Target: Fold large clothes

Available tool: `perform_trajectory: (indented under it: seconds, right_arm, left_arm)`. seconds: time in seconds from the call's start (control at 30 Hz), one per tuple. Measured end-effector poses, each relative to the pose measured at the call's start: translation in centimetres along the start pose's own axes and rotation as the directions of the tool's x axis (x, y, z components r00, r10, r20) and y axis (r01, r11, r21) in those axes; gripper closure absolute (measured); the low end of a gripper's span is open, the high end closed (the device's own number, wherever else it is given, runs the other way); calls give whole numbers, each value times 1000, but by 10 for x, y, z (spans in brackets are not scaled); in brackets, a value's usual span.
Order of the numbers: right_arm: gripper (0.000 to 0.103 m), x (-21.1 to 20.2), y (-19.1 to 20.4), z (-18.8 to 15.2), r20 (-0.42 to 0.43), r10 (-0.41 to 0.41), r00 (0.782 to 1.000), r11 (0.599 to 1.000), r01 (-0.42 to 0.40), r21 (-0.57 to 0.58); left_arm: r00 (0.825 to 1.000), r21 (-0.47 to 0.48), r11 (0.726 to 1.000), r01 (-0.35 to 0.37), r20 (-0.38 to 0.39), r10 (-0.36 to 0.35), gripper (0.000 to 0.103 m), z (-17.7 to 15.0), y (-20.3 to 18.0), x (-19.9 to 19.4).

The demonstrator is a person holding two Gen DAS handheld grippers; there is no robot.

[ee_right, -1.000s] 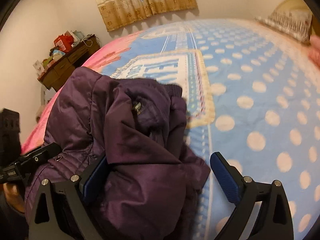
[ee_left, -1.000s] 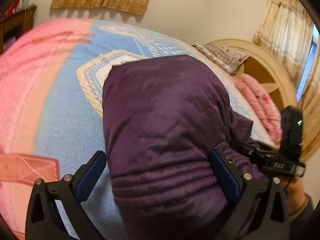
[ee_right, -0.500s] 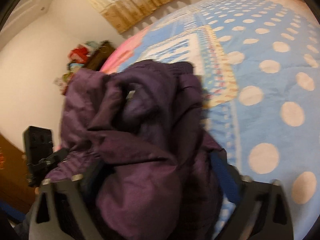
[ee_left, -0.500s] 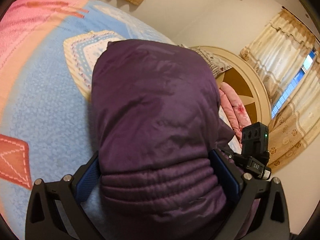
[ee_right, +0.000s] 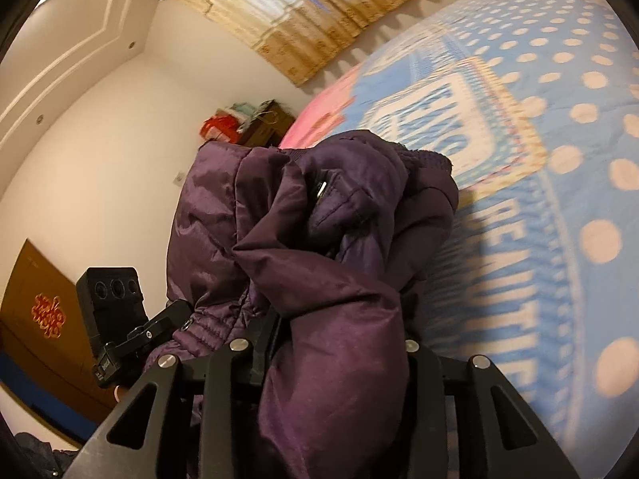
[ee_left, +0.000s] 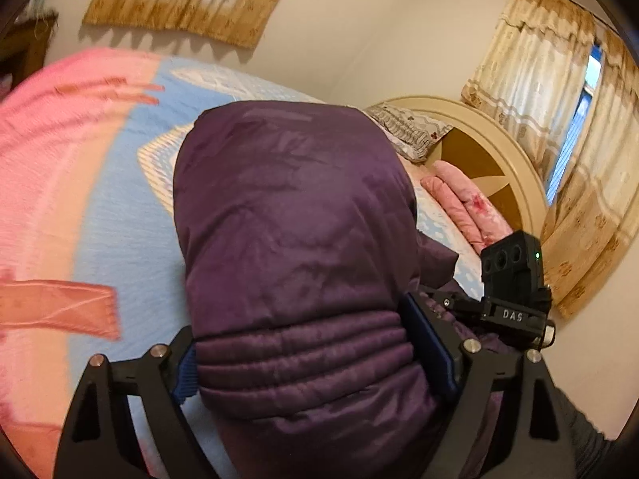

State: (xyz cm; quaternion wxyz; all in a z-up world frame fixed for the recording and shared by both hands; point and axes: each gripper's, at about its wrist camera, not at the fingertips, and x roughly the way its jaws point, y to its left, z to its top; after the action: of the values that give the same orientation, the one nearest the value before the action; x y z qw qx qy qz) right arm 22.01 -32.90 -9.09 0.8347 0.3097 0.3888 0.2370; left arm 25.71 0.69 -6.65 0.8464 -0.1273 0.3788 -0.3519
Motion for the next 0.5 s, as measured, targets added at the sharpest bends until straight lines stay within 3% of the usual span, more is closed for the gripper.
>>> perform_trajectory:
  seconds: [0.2,0.5]
  right_arm:
    - [68,35,46,-14,-54,96,994,994,-98,-48]
    - [68,112,126,-28,-171,180,969,971,-203,-129]
  left_arm:
    - [994,-4,995,-96,52,96,13,-11,8,-47]
    - [964,-82,973,-217,137,227,13,-24,50,-111]
